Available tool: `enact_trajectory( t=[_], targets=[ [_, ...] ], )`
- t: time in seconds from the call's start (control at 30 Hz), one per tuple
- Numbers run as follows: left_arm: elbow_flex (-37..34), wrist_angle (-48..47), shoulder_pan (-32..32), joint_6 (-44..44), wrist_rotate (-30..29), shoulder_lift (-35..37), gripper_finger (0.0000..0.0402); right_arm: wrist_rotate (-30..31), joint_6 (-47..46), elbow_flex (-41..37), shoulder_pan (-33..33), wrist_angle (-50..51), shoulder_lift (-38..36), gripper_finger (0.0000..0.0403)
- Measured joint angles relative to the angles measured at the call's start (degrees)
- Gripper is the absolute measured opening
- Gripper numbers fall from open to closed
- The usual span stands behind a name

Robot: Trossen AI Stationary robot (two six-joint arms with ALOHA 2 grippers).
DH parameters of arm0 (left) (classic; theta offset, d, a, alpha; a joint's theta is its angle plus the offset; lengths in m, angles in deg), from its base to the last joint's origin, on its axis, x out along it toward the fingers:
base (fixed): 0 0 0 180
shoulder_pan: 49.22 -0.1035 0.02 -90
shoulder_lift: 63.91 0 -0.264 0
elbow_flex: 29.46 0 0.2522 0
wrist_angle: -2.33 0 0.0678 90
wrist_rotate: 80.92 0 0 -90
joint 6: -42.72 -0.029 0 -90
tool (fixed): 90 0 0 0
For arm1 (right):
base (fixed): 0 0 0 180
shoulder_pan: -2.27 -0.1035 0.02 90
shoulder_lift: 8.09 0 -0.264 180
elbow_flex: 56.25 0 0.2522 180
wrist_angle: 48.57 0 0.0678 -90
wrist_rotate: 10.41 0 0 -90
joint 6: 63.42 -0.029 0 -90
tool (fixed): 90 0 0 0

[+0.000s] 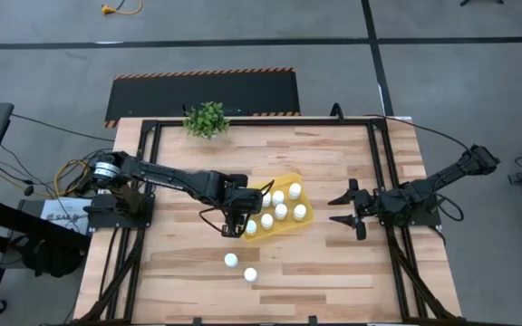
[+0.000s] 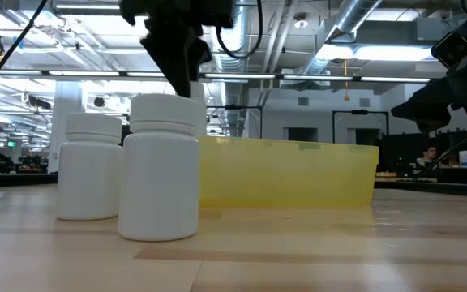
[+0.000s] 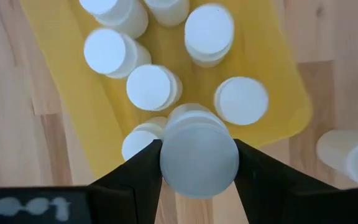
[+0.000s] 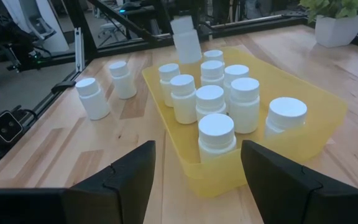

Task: Pick and place pill bottles into a basket
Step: Put the white pill bottle into the yellow bin

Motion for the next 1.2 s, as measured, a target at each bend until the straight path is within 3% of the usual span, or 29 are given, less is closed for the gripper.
enact_trajectory(
  t=[1.2],
  targets=[
    [-0.2,2.06,-0.13,-1.16,2.01,-4.32,0.0165,0.02,0.0,0.02,-0.02,0.04,0.0,0.023]
  ],
)
